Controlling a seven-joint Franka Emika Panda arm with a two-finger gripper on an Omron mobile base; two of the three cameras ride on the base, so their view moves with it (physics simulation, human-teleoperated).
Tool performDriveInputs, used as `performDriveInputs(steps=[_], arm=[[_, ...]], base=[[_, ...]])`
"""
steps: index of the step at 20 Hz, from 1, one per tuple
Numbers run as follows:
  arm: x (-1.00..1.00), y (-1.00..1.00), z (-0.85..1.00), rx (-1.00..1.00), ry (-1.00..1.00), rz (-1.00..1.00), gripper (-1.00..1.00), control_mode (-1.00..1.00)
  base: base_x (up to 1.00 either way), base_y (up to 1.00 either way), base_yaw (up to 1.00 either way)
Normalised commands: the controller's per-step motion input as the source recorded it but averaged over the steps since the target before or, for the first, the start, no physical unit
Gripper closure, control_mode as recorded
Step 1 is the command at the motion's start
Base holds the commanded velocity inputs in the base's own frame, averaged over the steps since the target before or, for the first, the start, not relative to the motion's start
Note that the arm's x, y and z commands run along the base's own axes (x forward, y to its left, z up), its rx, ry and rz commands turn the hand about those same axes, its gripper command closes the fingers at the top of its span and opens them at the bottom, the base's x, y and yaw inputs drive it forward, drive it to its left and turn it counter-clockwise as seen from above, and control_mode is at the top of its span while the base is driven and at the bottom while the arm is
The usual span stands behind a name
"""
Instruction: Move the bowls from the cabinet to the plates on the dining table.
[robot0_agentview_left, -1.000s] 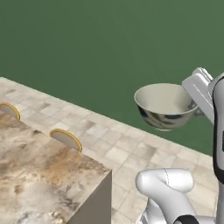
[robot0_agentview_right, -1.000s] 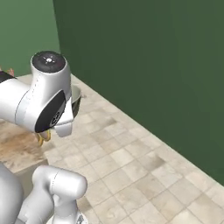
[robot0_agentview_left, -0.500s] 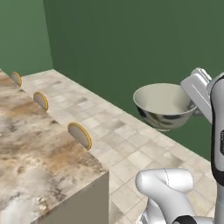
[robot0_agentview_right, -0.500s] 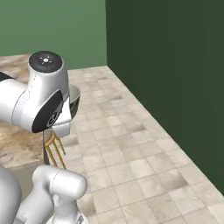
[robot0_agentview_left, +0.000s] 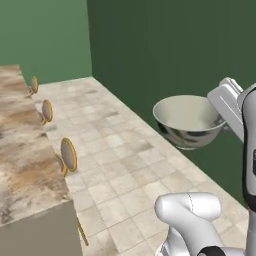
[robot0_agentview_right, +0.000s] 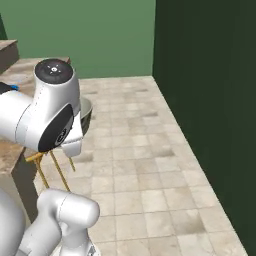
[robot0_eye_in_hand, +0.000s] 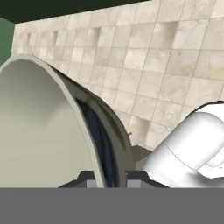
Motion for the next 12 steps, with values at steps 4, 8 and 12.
performDriveInputs(steps=[4, 8, 12], arm=[[0.00, 0.00, 0.00, 0.00, 0.00, 0.00, 1.00, 1.00], [0.00, 0.00, 0.00, 0.00, 0.00, 0.00, 1.00, 1.00], [0.00, 0.00, 0.00, 0.00, 0.00, 0.00, 1.00, 1.00]], base=[[0.00, -0.70, 0.53], [0.22, -0.47, 0.58], [0.28, -0.63, 0.60]])
